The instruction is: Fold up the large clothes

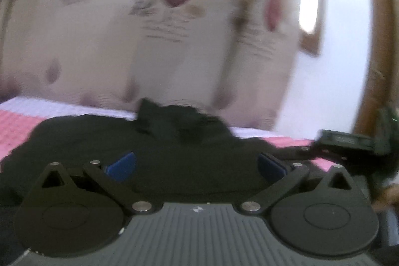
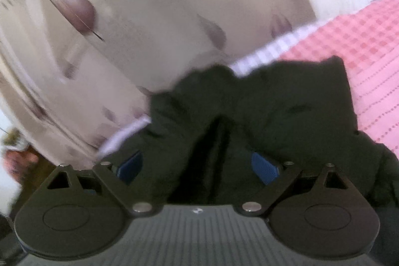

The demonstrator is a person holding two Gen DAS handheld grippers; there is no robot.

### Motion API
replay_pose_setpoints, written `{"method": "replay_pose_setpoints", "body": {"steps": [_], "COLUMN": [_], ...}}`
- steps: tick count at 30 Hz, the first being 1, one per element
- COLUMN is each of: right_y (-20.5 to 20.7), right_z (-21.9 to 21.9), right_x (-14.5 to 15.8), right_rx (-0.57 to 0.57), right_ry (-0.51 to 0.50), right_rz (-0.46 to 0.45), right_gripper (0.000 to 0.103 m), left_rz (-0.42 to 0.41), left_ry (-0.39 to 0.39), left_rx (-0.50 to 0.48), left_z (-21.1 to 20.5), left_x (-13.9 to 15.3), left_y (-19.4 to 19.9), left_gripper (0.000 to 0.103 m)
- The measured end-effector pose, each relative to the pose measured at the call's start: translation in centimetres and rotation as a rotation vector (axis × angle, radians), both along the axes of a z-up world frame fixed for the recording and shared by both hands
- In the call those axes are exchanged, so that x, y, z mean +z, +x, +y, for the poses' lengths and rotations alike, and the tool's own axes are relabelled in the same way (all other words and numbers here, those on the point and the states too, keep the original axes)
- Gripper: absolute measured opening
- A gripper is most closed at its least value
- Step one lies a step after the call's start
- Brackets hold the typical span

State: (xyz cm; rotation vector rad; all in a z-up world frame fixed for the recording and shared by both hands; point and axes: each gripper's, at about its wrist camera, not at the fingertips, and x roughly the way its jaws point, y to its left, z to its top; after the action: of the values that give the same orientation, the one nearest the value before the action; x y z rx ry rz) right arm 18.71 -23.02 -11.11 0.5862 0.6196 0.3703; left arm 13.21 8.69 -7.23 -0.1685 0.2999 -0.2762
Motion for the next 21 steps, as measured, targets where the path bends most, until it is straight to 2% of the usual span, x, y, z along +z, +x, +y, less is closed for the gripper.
{"method": "replay_pose_setpoints", "body": {"steps": [2,3,4,5,7,10,12,15,19,21], "right_y": [0.5,0.7,1.2,1.4,1.2,0.4,1.1,1.4,1.8,2.0], "right_z": [1.1,1.8,2.6,3.0,3.1,3.0,3.2,3.5,3.4,3.0], "right_x": [-0.1,0.0,0.1,0.3,1.3,2.1,0.4,-1.6,-2.2,-2.5], "right_rx": [0.039,0.051,0.075,0.078,0.069,0.029,0.023,0.035,0.036,0.037], "right_ry": [-0.033,-0.075,-0.129,-0.146,-0.159,-0.249,-0.335,-0.356,-0.327,-0.294], "right_rz": [-0.028,-0.038,-0.023,-0.013,-0.066,-0.139,-0.088,-0.063,-0.059,-0.053], "right_gripper": [0.091,0.059,0.021,0.02,0.013,0.012,0.012,0.011,0.011,0.011], "left_rz": [0.031,0.046,0.067,0.087,0.104,0.122,0.119,0.099,0.015,0.037], "left_ry": [-0.044,-0.077,-0.119,-0.165,-0.25,-0.331,-0.328,-0.287,-0.246,-0.247], "left_rx": [0.066,0.096,0.13,0.162,0.203,0.218,0.222,0.23,0.223,0.203], "left_z": [2.3,3.5,4.8,6.0,8.1,9.8,9.9,9.5,9.6,10.2], "left_x": [-0.4,-0.6,-0.9,-1.2,-2.0,-2.9,-2.8,-2.0,0.7,1.6], "left_y": [1.0,1.5,1.9,2.2,2.4,2.4,2.6,2.2,2.2,4.3], "left_gripper": [0.103,0.103,0.103,0.103,0.103,0.103,0.103,0.102,0.1,0.098]}}
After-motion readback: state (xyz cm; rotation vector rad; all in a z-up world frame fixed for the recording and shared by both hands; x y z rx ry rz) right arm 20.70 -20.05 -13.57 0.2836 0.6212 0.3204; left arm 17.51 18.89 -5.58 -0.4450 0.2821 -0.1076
